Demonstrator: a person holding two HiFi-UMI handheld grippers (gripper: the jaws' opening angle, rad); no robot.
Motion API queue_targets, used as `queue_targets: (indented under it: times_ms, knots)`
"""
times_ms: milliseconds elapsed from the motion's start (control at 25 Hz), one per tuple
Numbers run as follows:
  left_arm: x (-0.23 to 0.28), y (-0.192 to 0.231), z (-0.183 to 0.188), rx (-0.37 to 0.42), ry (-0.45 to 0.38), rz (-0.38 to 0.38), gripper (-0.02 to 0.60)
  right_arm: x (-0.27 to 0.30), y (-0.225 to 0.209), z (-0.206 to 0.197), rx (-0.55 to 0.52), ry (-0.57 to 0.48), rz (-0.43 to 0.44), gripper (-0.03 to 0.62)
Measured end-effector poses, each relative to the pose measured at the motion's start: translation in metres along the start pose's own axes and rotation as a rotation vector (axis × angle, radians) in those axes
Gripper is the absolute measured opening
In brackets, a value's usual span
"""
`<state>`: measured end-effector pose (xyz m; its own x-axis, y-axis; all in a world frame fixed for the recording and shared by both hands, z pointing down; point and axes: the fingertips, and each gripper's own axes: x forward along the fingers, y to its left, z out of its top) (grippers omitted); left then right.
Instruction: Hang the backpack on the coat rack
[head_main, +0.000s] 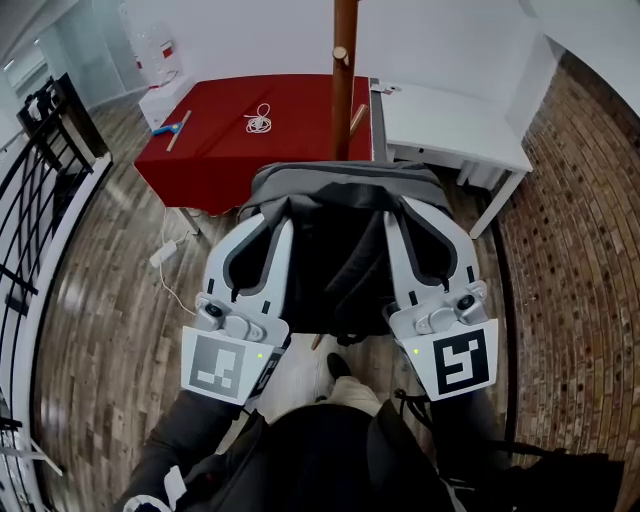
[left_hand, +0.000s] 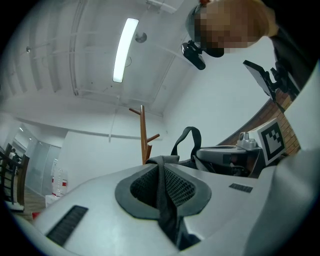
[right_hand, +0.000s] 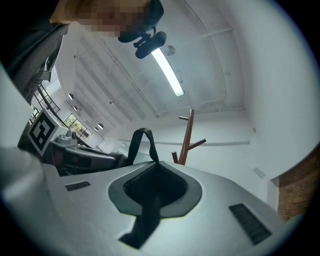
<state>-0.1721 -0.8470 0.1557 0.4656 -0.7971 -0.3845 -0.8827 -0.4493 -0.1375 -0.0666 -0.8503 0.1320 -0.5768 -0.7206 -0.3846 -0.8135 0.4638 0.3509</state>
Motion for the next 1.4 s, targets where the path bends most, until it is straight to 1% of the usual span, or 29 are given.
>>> queue_targets:
  times_ms: [160, 280, 360, 440, 520, 640, 960, 1120, 1280, 1400]
  knots:
    - [0.016, 0.013, 0.005, 0.008, -0.007, 0.024, 0.041, 0.021, -0.01, 0.002, 0.012, -0.002, 0.025, 0.018]
    - [0.032, 0.023, 0.016, 0.031, -0.042, 0.027, 0.041, 0.037, -0.018, 0.007, 0.003, 0.002, 0.051, 0.018]
    - [0.041, 0.03, 0.02, 0.035, -0.043, 0.036, 0.041, 0.048, -0.024, 0.012, 0.0, 0.0, 0.061, 0.018]
    - [0.051, 0.036, 0.027, 0.056, -0.064, 0.034, 0.041, 0.058, -0.031, 0.016, -0.012, -0.005, 0.068, 0.018]
    - [0.061, 0.043, 0.032, 0.078, -0.067, 0.036, 0.041, 0.069, -0.038, 0.02, -0.024, -0.014, 0.08, 0.018]
    - [0.076, 0.051, 0.036, 0.076, -0.051, 0.042, 0.041, 0.086, -0.047, 0.025, -0.024, -0.016, 0.102, 0.018]
    - [0.113, 0.071, 0.036, 0.046, 0.005, 0.038, 0.041, 0.122, -0.073, 0.016, 0.016, 0.037, 0.137, 0.018]
    - [0.128, 0.082, 0.034, 0.015, 0.036, 0.033, 0.041, 0.137, -0.081, 0.013, 0.029, 0.063, 0.158, 0.018]
    - [0.137, 0.088, 0.026, 0.001, 0.058, 0.021, 0.041, 0.146, -0.084, 0.004, 0.039, 0.072, 0.177, 0.02]
    - [0.14, 0.091, 0.019, -0.004, 0.09, 0.002, 0.041, 0.149, -0.085, -0.002, 0.06, 0.091, 0.191, 0.02]
